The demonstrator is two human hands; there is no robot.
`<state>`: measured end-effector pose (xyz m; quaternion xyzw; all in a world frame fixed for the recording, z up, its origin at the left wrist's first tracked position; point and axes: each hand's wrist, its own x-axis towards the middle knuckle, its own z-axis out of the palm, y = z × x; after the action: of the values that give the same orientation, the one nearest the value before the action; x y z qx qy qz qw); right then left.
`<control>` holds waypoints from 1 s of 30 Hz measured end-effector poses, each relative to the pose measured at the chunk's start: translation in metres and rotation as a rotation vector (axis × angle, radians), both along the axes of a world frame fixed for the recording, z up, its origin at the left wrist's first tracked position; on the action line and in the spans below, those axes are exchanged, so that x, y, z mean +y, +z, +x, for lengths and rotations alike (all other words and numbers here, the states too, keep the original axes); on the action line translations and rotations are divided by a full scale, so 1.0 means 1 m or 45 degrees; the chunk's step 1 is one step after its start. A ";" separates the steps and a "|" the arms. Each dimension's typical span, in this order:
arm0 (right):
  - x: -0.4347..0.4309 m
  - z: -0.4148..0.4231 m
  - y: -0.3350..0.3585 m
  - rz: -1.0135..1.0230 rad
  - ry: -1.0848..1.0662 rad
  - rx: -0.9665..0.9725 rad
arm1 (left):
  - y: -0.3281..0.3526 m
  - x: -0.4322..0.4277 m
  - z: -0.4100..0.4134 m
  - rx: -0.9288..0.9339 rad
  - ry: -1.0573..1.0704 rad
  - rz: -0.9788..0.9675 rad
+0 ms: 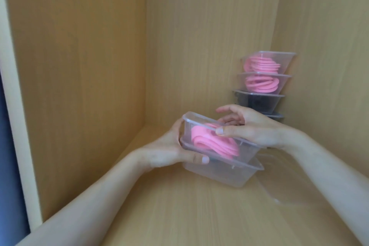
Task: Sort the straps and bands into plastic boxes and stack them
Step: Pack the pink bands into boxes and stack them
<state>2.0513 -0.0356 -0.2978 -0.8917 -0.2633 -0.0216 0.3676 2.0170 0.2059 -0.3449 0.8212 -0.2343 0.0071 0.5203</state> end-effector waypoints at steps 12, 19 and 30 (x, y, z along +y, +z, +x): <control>0.010 -0.008 0.030 0.026 0.041 -0.075 | 0.005 0.014 0.014 -0.169 -0.054 -0.492; -0.001 -0.028 0.040 0.245 0.234 -0.250 | 0.007 0.016 0.017 -0.096 0.014 -0.816; 0.021 -0.028 0.029 0.162 -0.041 -0.906 | 0.008 0.011 0.016 0.091 0.045 -0.899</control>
<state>2.0237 -0.0150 -0.2684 -0.8075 -0.3589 -0.3529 0.3074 2.0330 0.2168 -0.3371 0.5945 -0.1848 0.0680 0.7796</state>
